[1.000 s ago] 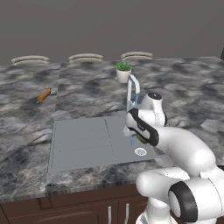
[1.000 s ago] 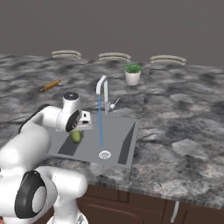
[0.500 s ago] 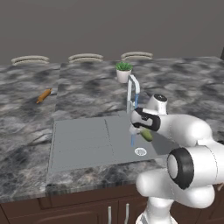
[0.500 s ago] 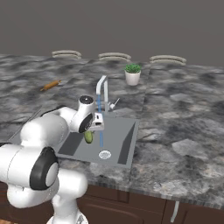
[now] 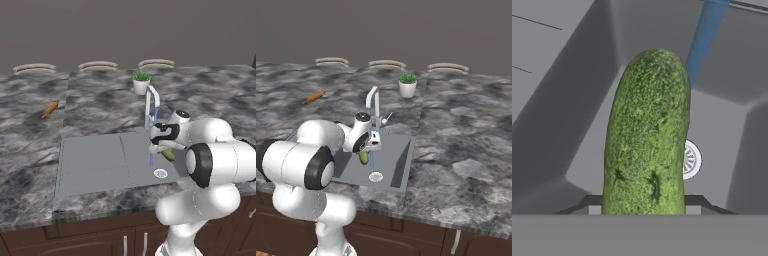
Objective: Turn on the sink faucet. Then move the cucumber from the counter to the sink. Turn off the sink. Move the vegetable from the sink to the pot next to the stove. Finally move the pot to the front center burner.
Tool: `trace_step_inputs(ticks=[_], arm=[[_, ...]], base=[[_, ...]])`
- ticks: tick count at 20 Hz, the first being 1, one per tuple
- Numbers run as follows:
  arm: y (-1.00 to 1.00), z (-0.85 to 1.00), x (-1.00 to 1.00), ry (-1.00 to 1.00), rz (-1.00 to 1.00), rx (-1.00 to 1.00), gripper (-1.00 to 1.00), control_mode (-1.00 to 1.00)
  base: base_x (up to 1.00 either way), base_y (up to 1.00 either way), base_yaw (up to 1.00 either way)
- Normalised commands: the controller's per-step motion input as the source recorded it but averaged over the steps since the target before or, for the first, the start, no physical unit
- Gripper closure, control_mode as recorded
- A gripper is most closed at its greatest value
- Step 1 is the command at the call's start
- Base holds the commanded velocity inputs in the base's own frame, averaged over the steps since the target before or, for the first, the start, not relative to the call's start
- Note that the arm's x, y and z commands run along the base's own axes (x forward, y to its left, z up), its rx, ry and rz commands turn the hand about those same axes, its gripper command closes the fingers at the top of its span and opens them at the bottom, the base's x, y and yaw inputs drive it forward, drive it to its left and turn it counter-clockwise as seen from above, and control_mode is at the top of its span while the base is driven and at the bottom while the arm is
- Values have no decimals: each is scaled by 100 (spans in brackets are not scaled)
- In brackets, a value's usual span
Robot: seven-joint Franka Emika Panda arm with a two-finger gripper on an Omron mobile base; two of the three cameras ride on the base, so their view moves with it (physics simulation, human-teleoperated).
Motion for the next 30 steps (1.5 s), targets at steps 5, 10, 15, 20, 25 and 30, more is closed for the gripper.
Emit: trace_step_inputs(ticks=[5,10,15,20,25,30], arm=[[0,-29,29,0,0,0,100,-100],[-1,-38,22,0,0,0,100,-100],[-2,-40,19,0,0,0,100,-100],[-1,-39,17,0,0,0,100,-100],[-2,-42,18,0,0,0,100,-100],[-1,-44,18,0,0,0,100,-100]], base=[[0,0,0],[0,0,0],[0,0,0],[0,0,0],[0,0,0],[0,0,0]])
